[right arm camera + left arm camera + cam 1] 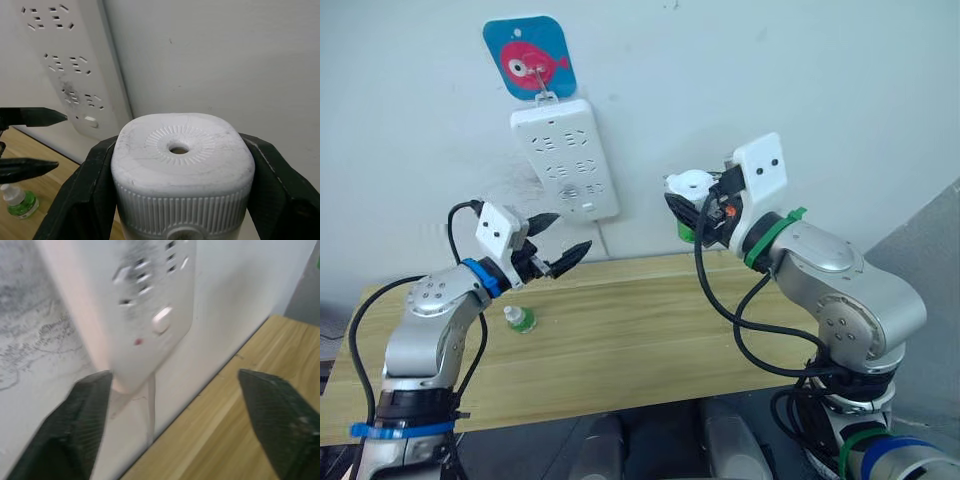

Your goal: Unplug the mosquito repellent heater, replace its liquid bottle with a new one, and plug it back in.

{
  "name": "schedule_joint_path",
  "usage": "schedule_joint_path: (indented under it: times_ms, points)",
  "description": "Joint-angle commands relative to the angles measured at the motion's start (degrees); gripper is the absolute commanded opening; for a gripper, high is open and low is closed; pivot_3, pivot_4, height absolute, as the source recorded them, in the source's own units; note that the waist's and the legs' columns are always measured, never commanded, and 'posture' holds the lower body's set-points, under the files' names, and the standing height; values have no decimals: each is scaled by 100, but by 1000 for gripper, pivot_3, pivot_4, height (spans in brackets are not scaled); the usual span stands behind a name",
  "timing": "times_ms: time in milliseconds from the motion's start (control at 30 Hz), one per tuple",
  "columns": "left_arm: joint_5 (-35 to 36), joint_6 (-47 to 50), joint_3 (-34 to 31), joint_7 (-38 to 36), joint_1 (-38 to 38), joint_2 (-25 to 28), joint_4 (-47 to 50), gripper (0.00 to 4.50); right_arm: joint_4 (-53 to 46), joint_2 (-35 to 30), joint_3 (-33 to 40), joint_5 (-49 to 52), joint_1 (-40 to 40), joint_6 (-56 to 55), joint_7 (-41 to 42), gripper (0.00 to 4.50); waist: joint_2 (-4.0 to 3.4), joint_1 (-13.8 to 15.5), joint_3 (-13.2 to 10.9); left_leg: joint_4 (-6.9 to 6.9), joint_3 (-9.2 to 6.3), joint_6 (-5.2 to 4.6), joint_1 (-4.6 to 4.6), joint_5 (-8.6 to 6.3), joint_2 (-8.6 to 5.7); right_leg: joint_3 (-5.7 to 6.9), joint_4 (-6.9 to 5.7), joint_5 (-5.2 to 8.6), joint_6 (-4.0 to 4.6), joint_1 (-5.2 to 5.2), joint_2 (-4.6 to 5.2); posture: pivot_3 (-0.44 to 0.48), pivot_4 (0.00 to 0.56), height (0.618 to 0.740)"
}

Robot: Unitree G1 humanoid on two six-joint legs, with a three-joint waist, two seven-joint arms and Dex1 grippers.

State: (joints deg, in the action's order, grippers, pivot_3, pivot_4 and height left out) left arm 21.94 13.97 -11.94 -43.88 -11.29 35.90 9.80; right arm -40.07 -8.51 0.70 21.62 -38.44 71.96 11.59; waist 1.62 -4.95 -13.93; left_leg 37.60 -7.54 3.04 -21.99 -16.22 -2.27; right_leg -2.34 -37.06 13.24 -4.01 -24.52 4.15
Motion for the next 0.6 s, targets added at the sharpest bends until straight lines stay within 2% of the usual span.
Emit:
schedule_joint_path:
  times_ms: [33, 133, 300, 400, 600]
  points:
    - [-309, -704, -356, 236, 653, -26, 782, 4500, -296, -3, 281, 227, 92, -309, 130, 2968, -1, -3, 0, 0, 1, 0, 0, 0, 0, -1, 2, 0, 0, 0, 0, -101, 242, 740]
    - [-263, -1067, -134, 122, 1258, -194, 1486, 4500, -321, 213, 596, 479, 230, -319, 106, 2968, -5, 12, -3, -4, 1, -1, 1, 0, 3, -3, 4, 0, 0, 0, 4, -96, 241, 740]
    - [9, -974, 546, 93, 1576, -514, 2361, 4500, -284, 980, 1331, 1135, 286, 38, -128, 2968, -9, 35, -5, -5, 5, 0, 1, 0, 3, 6, 3, 0, 0, 10, 3, -105, 241, 740]
    - [62, -757, 928, 317, 1435, -799, 2478, 4500, -261, 1438, 1767, 1626, 210, 389, -323, 2968, -13, 24, -5, -4, 13, 0, 9, 0, -1, 3, 3, 0, 0, 16, 0, -111, 240, 740]
    - [-161, -652, 1498, 817, 559, -1493, 2165, 4500, -263, 2072, 2531, 2482, 90, 973, -938, 2968, -28, 12, -10, 23, 10, -1, 8, 1, -1, 10, -6, -1, -1, 27, -10, -134, 236, 740]
